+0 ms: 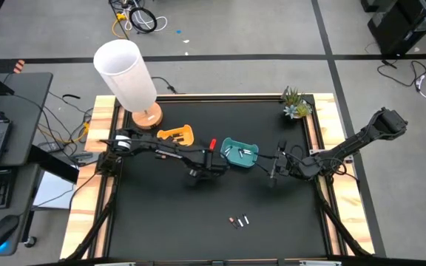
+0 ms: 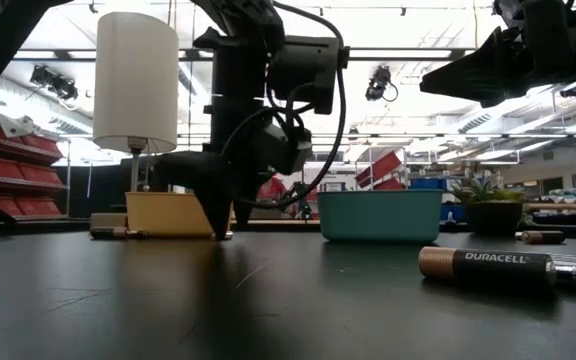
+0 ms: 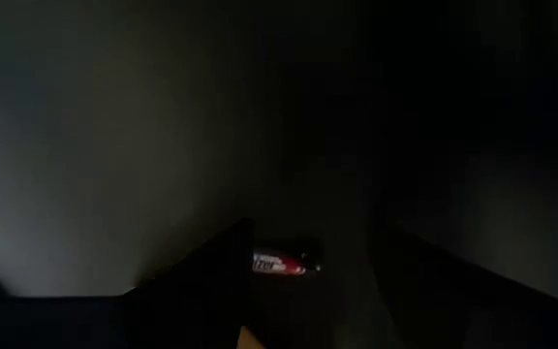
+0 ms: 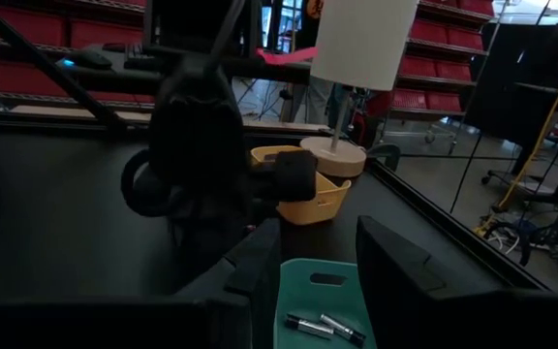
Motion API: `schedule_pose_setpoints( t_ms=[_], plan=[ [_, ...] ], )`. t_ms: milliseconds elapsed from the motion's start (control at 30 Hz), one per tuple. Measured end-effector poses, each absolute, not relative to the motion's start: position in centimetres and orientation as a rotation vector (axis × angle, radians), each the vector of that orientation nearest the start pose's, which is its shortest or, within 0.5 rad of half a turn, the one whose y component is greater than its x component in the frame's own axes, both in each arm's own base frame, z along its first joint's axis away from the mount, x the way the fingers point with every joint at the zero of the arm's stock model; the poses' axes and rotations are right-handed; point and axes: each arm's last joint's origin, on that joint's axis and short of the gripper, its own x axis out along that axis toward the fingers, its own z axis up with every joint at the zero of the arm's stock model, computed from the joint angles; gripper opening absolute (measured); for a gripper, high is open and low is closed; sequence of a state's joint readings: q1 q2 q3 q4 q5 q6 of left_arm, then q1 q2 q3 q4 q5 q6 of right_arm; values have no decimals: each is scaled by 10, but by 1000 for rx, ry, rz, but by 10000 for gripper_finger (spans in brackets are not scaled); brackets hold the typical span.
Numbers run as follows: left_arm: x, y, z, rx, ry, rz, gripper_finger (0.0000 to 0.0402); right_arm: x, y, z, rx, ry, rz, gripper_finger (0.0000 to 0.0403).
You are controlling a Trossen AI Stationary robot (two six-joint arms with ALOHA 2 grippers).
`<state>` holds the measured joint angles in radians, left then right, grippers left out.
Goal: Sort batteries
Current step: Put the silver battery into the blue bin
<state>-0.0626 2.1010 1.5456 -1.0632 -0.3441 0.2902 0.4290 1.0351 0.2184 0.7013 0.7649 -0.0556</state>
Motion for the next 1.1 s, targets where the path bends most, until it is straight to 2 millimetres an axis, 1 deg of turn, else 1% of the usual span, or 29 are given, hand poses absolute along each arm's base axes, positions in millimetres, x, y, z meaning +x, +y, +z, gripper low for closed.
schedule_pose_setpoints(
  t_ms=[267,400,500,667,833,1000,1100],
  plan=[
    [388,-14,162,193,1579,360,218,176,59,183,-118,105,-332,123],
    [389,-14,162,24,1516,509,218,177,59,183,-115,105,-317,123],
    [389,-14,160,-68,1477,595,218,177,60,183,-114,105,-294,123],
    [389,-12,160,-100,1411,723,218,177,60,183,-132,107,-280,123],
    [390,-12,168,-153,1332,793,218,176,61,180,-151,130,-260,123],
    [387,-20,180,-203,1263,829,218,174,66,179,-167,138,-225,123],
    [385,-29,182,-232,1242,832,218,173,70,180,-176,137,-206,123]
  ],
)
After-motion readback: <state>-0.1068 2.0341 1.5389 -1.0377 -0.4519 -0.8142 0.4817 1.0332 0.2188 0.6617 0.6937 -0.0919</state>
